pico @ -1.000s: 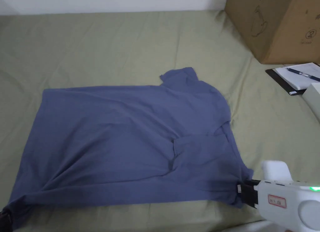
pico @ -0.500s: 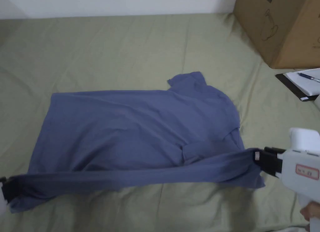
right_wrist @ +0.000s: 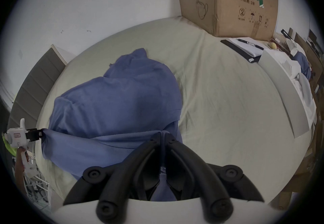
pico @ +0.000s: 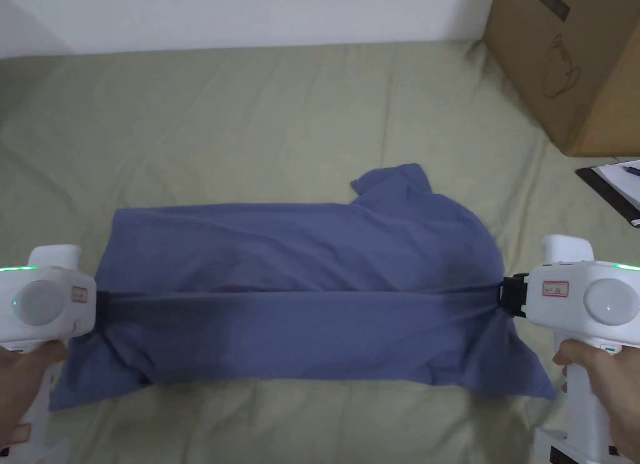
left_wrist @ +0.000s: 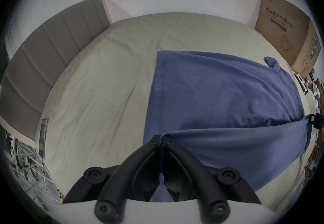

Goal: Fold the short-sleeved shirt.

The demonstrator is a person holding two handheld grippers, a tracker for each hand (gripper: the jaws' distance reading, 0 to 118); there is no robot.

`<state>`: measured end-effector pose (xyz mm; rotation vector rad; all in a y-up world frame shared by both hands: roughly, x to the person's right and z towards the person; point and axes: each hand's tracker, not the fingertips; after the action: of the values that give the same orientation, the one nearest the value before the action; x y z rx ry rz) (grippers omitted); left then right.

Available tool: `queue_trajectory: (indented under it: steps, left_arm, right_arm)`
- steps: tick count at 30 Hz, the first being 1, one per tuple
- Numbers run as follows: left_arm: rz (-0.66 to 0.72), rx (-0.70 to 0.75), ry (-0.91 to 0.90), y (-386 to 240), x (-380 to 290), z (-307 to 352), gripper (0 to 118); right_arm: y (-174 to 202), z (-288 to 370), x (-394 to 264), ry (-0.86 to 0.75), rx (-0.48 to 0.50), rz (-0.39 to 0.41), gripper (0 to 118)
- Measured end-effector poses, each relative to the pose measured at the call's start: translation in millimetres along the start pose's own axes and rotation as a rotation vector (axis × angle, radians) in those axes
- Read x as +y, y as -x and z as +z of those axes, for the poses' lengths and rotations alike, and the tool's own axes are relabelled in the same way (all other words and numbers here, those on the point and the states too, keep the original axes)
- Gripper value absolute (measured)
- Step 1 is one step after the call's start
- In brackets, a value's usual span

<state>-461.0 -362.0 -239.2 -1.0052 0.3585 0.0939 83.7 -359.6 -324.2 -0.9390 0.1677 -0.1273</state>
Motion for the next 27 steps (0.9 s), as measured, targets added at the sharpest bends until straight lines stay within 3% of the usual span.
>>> queue_trajectory:
  steps: [1, 2, 3, 4, 5, 6, 7, 8, 12, 13, 14, 15, 16, 17, 18, 21, 27]
  left_arm:
    - [-0.016, -0.001, -0.005, -2.1, -1.0, -2.4, 7]
    - [-0.027, 0.008, 0.000, -3.5, -2.3, -1.1, 21]
    - [-0.026, 0.005, 0.003, -2.9, -3.7, 1.4, 48]
    - [-0.015, -0.008, 0.005, -2.0, -5.4, 3.7, 80]
    - [-0.002, -0.025, 0.011, -0.6, -7.2, 7.3, 90]
    - [0.014, -0.061, 0.010, 2.7, -12.0, 12.6, 90]
    - [0.017, -0.070, -0.003, 4.3, -15.7, 20.2, 107]
    - [0.032, -0.085, -0.047, 5.7, -20.1, 34.0, 109]
    - [0.043, -0.099, -0.090, 13.7, -44.3, 77.2, 109]
    - [0.052, -0.102, -0.101, 14.7, -55.6, 89.5, 106]
    - [0.077, -0.108, -0.122, 18.8, -67.3, 97.5, 100]
    - [0.098, -0.134, -0.131, 20.3, -79.6, 105.4, 87]
    - [0.124, -0.165, -0.123, 21.0, -92.6, 110.7, 53]
    - [0.149, -0.183, -0.114, 20.9, -105.1, 112.6, 20]
    - [0.161, -0.187, -0.106, 21.7, -115.5, 108.8, 0]
    - [0.116, -0.206, -0.045, 17.6, -141.6, 102.5, 0]
    - [0.191, -0.161, -0.071, 32.3, -143.0, 83.7, 0]
  right_arm:
    - [-2.0, -4.0, -0.9, 0.011, 0.001, -0.001, 5]
    - [-2.6, -4.9, -2.2, 0.015, 0.005, 0.000, 12]
    - [-2.4, -3.9, -4.8, 0.005, 0.013, 0.006, 38]
    - [-1.2, -0.9, -6.3, -0.005, 0.019, 0.020, 72]
    - [-4.2, -2.9, -6.6, -0.010, 0.010, 0.038, 85]
    - [-4.1, 0.1, -8.1, -0.021, -0.001, 0.061, 85]
    - [-3.2, 8.2, -9.6, -0.036, 0.002, 0.069, 99]
    - [-2.3, 19.9, -10.3, -0.070, 0.019, 0.080, 96]
    - [2.5, 61.6, -23.6, -0.116, 0.049, 0.100, 91]
    - [2.8, 71.6, -29.6, -0.121, 0.064, 0.100, 83]
    - [4.4, 79.9, -36.4, -0.117, 0.080, 0.106, 67]
    - [6.7, 86.7, -44.2, -0.113, 0.085, 0.107, 48]
    - [9.0, 90.2, -53.3, -0.111, 0.086, 0.103, 19]
    - [8.3, 90.5, -62.5, -0.095, 0.098, 0.091, 4]
    - [8.3, 90.4, -71.5, -0.074, 0.119, 0.045, 3]
    - [9.1, 87.1, -91.6, -0.026, 0.161, -0.010, 0]
    - [12.9, 87.3, -107.8, 0.010, 0.127, 0.020, 0]
